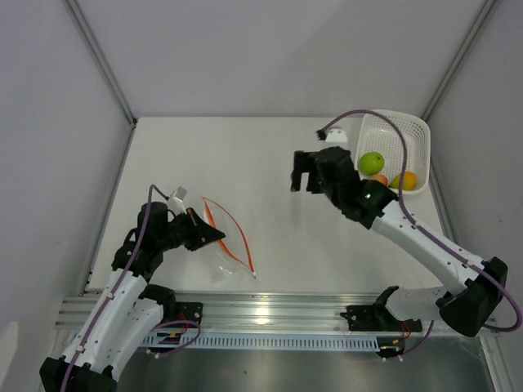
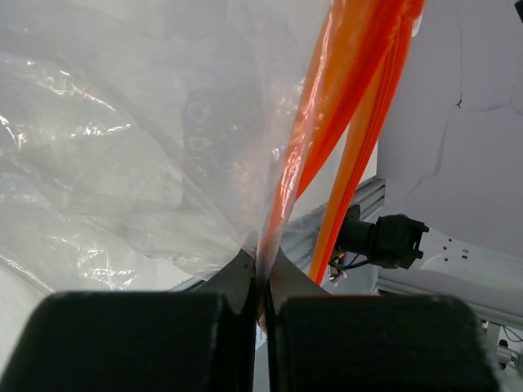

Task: Place the food in the zip-top bag and seal the zipper
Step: Pick up the fake fruit from the bin.

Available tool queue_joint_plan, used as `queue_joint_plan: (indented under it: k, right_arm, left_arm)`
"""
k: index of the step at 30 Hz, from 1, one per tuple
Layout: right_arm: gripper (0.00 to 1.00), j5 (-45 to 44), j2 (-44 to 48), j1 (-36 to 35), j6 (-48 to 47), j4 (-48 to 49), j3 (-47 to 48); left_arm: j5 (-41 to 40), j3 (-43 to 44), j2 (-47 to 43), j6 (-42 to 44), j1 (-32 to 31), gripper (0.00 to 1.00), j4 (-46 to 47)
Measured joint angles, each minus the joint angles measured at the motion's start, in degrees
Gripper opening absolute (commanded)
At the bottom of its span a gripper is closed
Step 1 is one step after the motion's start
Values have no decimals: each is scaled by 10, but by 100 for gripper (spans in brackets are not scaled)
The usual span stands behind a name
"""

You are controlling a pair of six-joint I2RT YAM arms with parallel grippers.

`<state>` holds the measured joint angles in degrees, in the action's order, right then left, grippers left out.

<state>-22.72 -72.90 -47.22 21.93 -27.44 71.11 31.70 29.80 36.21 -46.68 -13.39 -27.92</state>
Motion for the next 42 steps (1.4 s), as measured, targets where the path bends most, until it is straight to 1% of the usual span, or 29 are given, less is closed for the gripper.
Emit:
queue_joint_plan:
  k: [4, 7, 10, 12, 14, 18, 20, 27, 33, 42]
  right_arm:
    - [99, 10, 1, 172, 21, -30, 7]
    - [100, 29, -10, 273, 31, -48, 13]
    - [99, 57, -50, 359, 36, -57, 37]
    - [99, 67, -85, 397, 35, -60, 53]
    - [99, 71, -121, 417, 33, -61, 67]
    - [99, 88, -177, 437, 22, -59, 76]
    - [99, 100, -198, 443, 17, -54, 81]
    - [99, 115, -269, 474, 5, -30, 127]
    - [99, 166, -324, 509, 5, -5, 158]
    - [99, 225, -399, 516, 5, 24, 176]
  left_arm:
    - [10, -2, -10, 7, 0, 1, 11]
    - [19, -10, -18, 9, 0, 1, 21]
    - [30, -18, -19, 14, 0, 1, 30]
    - [36, -22, -21, 18, 0, 1, 31]
    - [40, -24, -23, 22, 0, 1, 32]
    - [48, -25, -25, 33, 0, 2, 31]
    - [50, -25, -30, 38, 0, 1, 31]
    - [51, -25, -37, 47, 0, 0, 27]
    - [49, -25, -34, 47, 0, 1, 16]
    - [50, -29, -29, 47, 0, 1, 18]
